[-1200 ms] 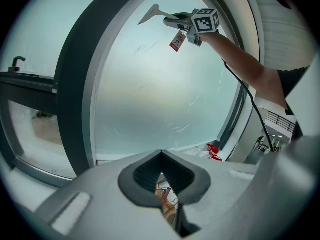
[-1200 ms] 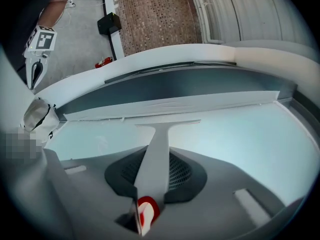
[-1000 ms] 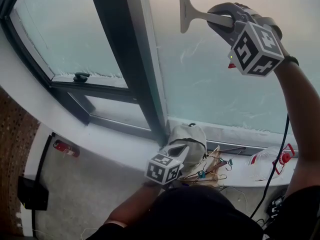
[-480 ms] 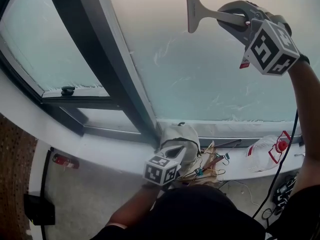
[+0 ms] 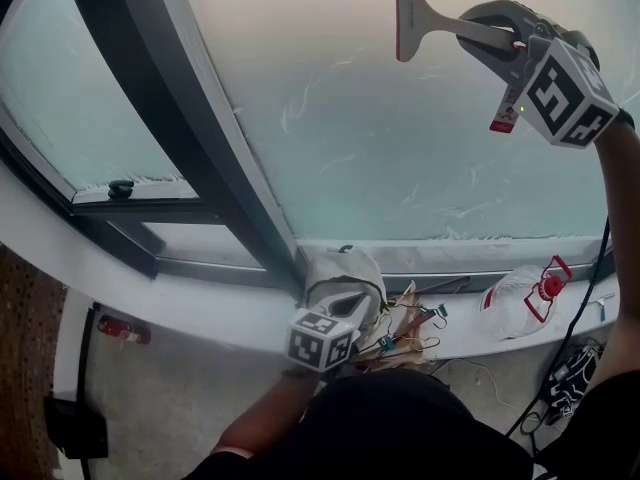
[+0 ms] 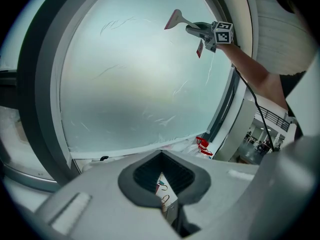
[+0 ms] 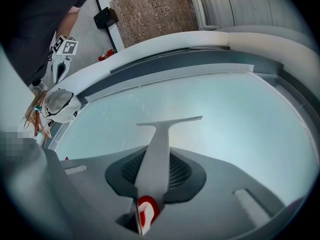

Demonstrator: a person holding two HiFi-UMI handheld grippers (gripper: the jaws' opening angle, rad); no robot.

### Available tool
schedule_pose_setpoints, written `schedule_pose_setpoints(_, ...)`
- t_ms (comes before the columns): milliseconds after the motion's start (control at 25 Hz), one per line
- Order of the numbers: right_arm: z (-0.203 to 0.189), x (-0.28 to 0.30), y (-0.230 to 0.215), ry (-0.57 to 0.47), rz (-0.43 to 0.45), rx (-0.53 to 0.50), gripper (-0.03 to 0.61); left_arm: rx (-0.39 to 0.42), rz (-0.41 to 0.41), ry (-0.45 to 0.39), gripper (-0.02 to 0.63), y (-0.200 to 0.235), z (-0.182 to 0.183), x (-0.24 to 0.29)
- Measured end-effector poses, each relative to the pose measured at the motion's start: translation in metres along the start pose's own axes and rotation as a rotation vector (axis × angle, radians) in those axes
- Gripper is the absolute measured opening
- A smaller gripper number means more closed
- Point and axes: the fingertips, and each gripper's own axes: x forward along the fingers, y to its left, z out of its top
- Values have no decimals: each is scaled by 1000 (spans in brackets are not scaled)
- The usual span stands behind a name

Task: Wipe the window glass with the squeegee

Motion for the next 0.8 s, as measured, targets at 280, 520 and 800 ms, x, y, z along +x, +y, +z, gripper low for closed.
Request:
schedule_pose_setpoints(280,-29,-21,-2,26,1,6,91,4,6,9,0,-10,0,8)
schedule_pose_setpoints(520,-64,-45,0,75,-7,59,87,17,12,14,0,-20,2,12)
schedule_pose_setpoints(800,-125,-75,2,202,-52,102,81,33,-1,17,0,-35,5,23)
